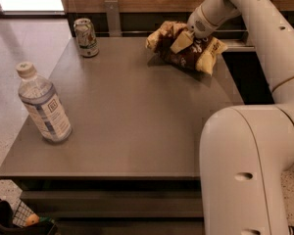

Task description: Move brown chip bag near blue plastic bottle

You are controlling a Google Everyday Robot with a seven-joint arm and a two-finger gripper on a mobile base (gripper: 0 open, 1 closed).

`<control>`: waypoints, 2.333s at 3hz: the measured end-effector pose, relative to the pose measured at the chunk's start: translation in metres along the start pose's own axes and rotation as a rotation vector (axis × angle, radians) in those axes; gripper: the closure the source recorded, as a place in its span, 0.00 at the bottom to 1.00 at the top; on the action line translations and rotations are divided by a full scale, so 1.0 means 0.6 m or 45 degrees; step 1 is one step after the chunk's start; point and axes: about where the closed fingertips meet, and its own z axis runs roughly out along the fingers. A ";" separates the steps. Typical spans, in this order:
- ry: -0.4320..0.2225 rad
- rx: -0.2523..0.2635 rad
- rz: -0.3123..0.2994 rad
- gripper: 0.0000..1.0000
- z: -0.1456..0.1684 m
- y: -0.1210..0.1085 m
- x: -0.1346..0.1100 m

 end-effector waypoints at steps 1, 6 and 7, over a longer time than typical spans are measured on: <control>0.033 0.064 -0.085 1.00 -0.068 0.021 -0.041; -0.021 -0.022 -0.523 1.00 -0.218 0.354 -0.090; 0.011 -0.142 -0.658 1.00 -0.180 0.414 -0.089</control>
Offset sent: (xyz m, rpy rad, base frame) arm -0.0724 0.0142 0.1208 -0.1779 -0.1554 0.0341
